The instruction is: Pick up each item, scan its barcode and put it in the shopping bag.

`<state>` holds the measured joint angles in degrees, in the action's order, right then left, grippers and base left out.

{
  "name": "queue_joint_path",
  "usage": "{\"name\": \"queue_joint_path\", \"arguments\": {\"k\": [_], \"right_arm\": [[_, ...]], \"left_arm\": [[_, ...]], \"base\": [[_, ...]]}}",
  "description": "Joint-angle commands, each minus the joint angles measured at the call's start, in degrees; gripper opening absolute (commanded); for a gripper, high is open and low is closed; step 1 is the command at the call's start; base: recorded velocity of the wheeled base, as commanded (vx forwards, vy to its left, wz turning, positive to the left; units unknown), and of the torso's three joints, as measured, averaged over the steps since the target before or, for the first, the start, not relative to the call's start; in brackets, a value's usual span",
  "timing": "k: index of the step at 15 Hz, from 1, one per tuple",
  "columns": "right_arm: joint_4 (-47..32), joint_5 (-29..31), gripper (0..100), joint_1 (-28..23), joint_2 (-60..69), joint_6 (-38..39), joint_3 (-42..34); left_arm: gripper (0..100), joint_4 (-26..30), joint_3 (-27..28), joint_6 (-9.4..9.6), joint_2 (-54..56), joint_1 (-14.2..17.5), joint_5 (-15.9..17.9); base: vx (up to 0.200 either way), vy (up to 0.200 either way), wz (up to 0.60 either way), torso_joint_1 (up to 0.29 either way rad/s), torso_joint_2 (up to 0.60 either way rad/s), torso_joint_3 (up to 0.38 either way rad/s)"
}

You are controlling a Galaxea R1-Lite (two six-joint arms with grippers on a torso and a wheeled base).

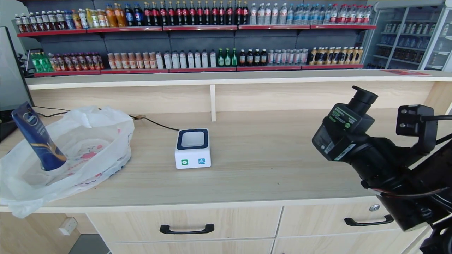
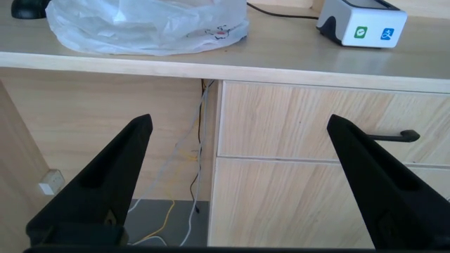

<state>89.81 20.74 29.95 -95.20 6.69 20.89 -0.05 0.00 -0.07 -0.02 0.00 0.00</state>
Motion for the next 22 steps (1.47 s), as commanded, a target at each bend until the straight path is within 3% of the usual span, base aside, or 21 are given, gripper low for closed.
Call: {"name": "queue_joint_path", "arguments": {"k": [1, 5, 9, 11, 14, 16, 20, 22], "right_arm": [[-0.1, -0.1, 0, 0.0, 4.8, 0.0, -2.3], [0.2, -2.5, 0, -0.1, 11.8, -1.2, -8.5], [0.2, -12.8, 0, 1.9, 16.0, -4.7, -11.8], [0.2, -14.1, 0, 3.1, 16.4, -4.3, -11.2], [0.2, -17.0, 0, 9.0, 16.9, -3.4, -12.9], [0.2, -22.1, 0, 9.1, 16.4, -4.6, -12.3], [0.2, -26.0, 0, 9.7, 13.6, -5.0, -12.0], [0.2, -31.5, 0, 10.0, 11.0, -0.7, -11.4]], "left_arm": [[100, 0.0, 0.0, -0.01, 0.0, 0.0, 0.0], [100, 0.0, 0.0, -0.01, 0.0, 0.0, 0.0], [100, 0.0, 0.0, -0.01, 0.0, 0.0, 0.0], [100, 0.0, 0.0, -0.01, 0.0, 0.0, 0.0], [100, 0.0, 0.0, -0.01, 0.0, 0.1, 0.0], [100, 0.0, 0.0, -0.01, -0.1, 0.0, 0.0], [100, 0.0, 0.0, -0.01, 0.0, 0.0, 0.0], [100, 0.0, 0.0, -0.01, 0.0, 0.1, 0.0]], "base": [[0.000, 0.000, 0.00, 0.000, 0.00, 0.000], [0.000, 0.000, 0.00, 0.000, 0.00, 0.000], [0.000, 0.000, 0.00, 0.000, 0.00, 0.000], [0.000, 0.000, 0.00, 0.000, 0.00, 0.000], [0.000, 0.000, 0.00, 0.000, 0.00, 0.000], [0.000, 0.000, 0.00, 0.000, 0.00, 0.000], [0.000, 0.000, 0.00, 0.000, 0.00, 0.000], [0.000, 0.000, 0.00, 0.000, 0.00, 0.000]]}}
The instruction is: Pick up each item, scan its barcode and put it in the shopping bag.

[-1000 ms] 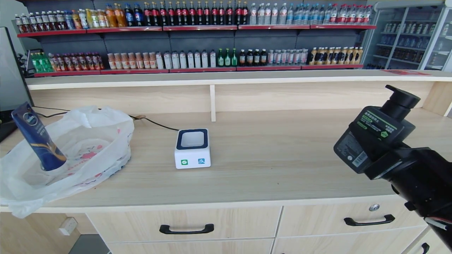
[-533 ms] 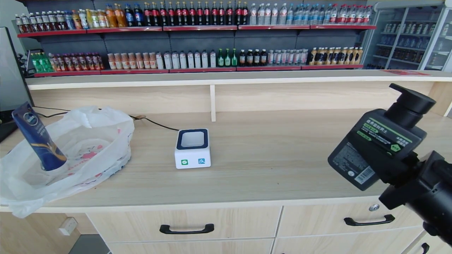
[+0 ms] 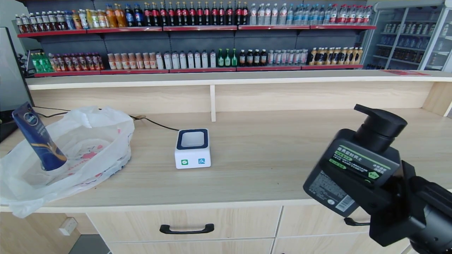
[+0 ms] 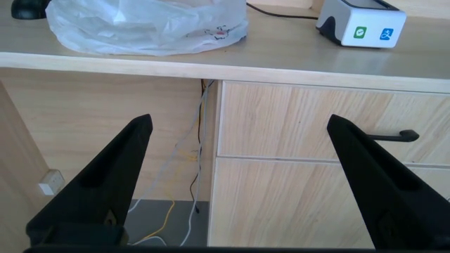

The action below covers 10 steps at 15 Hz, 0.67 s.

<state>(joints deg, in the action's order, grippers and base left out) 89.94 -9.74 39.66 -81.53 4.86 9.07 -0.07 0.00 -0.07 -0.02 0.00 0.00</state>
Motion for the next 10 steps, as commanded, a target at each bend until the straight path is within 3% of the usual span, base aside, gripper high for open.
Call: {"name": "queue_joint_path", "arguments": {"k": [1, 8, 10], "right_arm": [[0.1, -2.3, 0, 0.9, -3.5, 3.7, 1.2], [0.1, -2.7, 0, 13.5, -4.6, 32.1, 9.5], [0.1, -2.6, 0, 15.1, -5.7, 33.5, 12.8]], "left_arm": [[100, 0.0, 0.0, -0.01, 0.0, 0.1, 0.0], [100, 0.0, 0.0, -0.01, 0.0, 0.0, 0.0], [100, 0.0, 0.0, -0.01, 0.0, 0.1, 0.0]], "base": [[0.000, 0.000, 0.00, 0.000, 0.00, 0.000], [0.000, 0.000, 0.00, 0.000, 0.00, 0.000], [0.000, 0.000, 0.00, 0.000, 0.00, 0.000]]}}
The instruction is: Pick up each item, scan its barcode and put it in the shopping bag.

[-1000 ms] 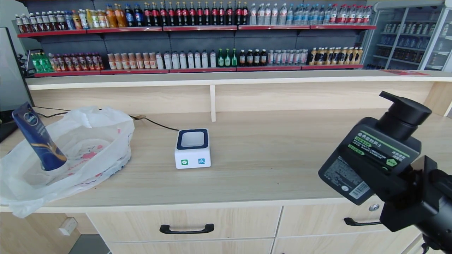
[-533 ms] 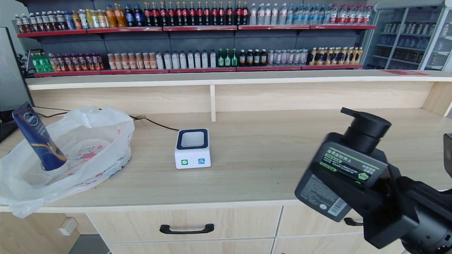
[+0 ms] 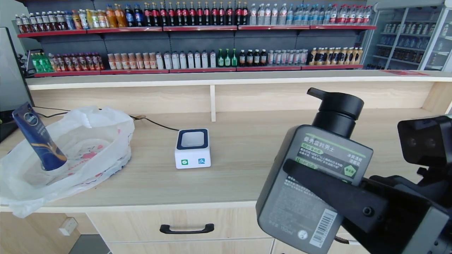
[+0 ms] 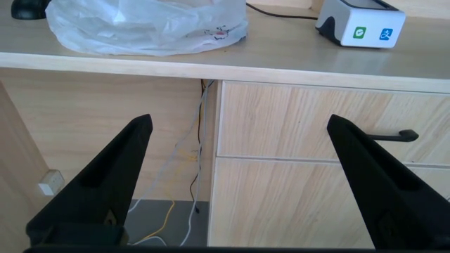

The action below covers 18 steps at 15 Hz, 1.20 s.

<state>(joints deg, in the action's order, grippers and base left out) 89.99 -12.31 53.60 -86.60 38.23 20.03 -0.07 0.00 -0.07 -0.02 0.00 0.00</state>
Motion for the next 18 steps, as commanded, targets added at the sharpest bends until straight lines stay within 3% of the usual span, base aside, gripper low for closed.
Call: {"name": "queue_joint_path", "arguments": {"k": [1, 7, 9, 18], "right_arm": [[0.0, 0.0, 0, 1.2, -2.3, -0.1, 5.2], [0.0, 0.0, 0, 6.9, -4.3, 0.5, 6.8], [0.0, 0.0, 0, 7.0, -6.4, 0.4, 10.6], [0.0, 0.0, 0, 7.1, -7.5, 0.4, 10.5]], "left_arm": [[100, 0.0, 0.0, -0.01, 0.0, 0.0, 0.0], [100, 0.0, 0.0, -0.01, 0.0, 0.0, 0.0], [100, 0.0, 0.0, -0.01, 0.0, 0.0, 0.0], [100, 0.0, 0.0, -0.01, 0.0, 0.0, 0.0]], "base": [[0.000, 0.000, 0.00, 0.000, 0.00, 0.000], [0.000, 0.000, 0.00, 0.000, 0.00, 0.000], [0.000, 0.000, 0.00, 0.000, 0.00, 0.000], [0.000, 0.000, 0.00, 0.000, 0.00, 0.000]]}}
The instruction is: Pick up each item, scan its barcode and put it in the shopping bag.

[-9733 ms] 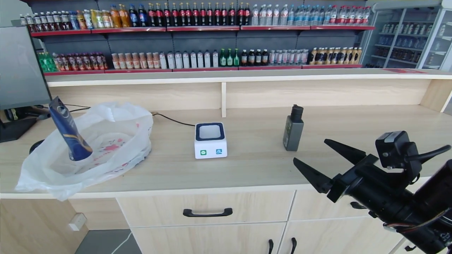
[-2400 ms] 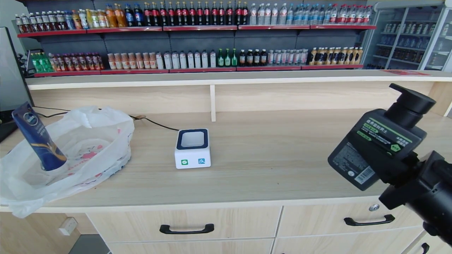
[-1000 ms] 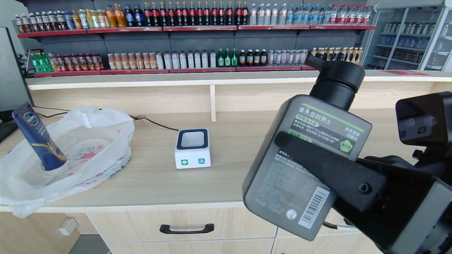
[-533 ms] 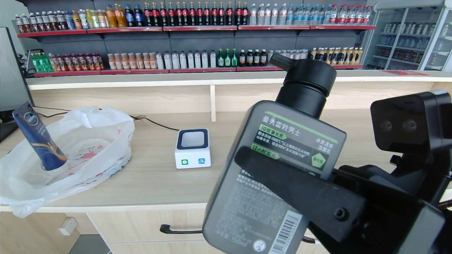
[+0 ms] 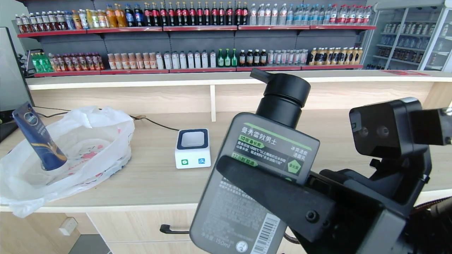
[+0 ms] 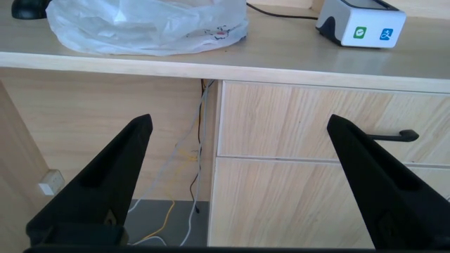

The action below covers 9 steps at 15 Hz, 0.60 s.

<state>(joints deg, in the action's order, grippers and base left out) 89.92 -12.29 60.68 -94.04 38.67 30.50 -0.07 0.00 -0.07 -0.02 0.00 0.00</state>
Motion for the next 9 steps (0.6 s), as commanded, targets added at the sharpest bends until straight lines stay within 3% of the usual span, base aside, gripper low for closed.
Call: {"name": "queue_joint_path", "arguments": {"k": [1, 9], "right_arm": [[0.1, 0.0, 0, 0.0, -0.1, 0.0, 0.1], [0.1, 0.0, 0, 0.4, 0.0, -1.7, -0.4]], "left_arm": [[100, 0.0, 0.0, -0.01, 0.0, 0.0, 0.0], [100, 0.0, 0.0, -0.01, 0.0, 0.0, 0.0]], "base": [[0.000, 0.000, 0.00, 0.000, 0.00, 0.000], [0.000, 0.000, 0.00, 0.000, 0.00, 0.000]]}}
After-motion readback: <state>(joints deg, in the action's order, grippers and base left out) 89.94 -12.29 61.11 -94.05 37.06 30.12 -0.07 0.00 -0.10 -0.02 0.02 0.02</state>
